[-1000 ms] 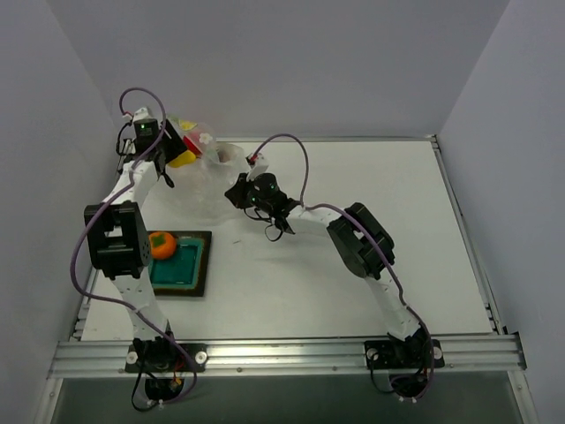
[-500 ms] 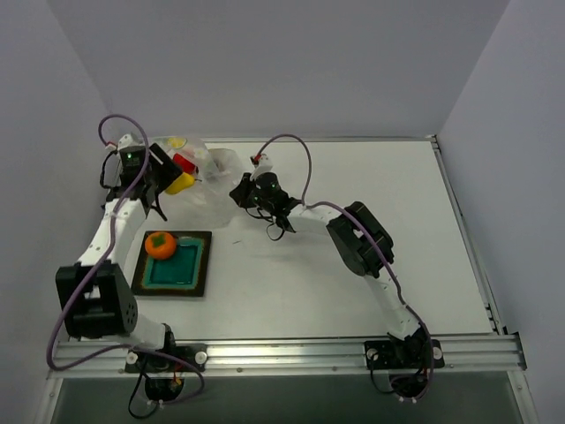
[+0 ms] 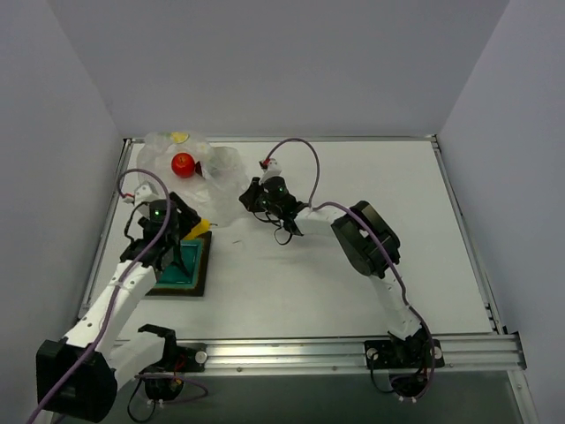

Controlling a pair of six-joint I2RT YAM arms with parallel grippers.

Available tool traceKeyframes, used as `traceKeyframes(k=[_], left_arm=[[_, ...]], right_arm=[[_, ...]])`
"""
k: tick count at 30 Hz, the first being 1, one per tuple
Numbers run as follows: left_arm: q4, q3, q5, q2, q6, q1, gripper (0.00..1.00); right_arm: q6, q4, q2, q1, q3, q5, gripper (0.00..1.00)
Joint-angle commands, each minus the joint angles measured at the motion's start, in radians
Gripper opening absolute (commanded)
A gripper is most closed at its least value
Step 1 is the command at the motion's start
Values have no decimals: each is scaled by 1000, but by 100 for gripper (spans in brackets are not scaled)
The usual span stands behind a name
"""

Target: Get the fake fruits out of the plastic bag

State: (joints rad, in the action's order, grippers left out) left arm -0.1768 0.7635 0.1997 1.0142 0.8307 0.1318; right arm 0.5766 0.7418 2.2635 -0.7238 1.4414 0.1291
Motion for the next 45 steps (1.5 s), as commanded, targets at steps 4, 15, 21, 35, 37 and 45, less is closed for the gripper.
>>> traceKeyframes(k=[4, 15, 21, 35, 37, 45], left_arm=[[-23, -148, 269, -57, 169, 176, 2], [203, -262, 415, 63, 238, 230, 11], [240, -282, 454, 116, 246, 232, 24], [281, -313, 435, -9, 160, 267, 88], [234, -287, 437, -67, 134, 272, 88], [210, -188, 397, -116, 59, 278, 58]], right_arm=[[-3, 62, -111, 11, -42, -17, 0], [-9, 56, -153, 7, -75, 13, 0], [-29, 53, -197, 9, -124, 4, 0], [-69, 1, -234, 12, -153, -3, 0], [-70, 1, -239, 11, -173, -8, 0], [-96, -8, -303, 14, -234, -46, 0]])
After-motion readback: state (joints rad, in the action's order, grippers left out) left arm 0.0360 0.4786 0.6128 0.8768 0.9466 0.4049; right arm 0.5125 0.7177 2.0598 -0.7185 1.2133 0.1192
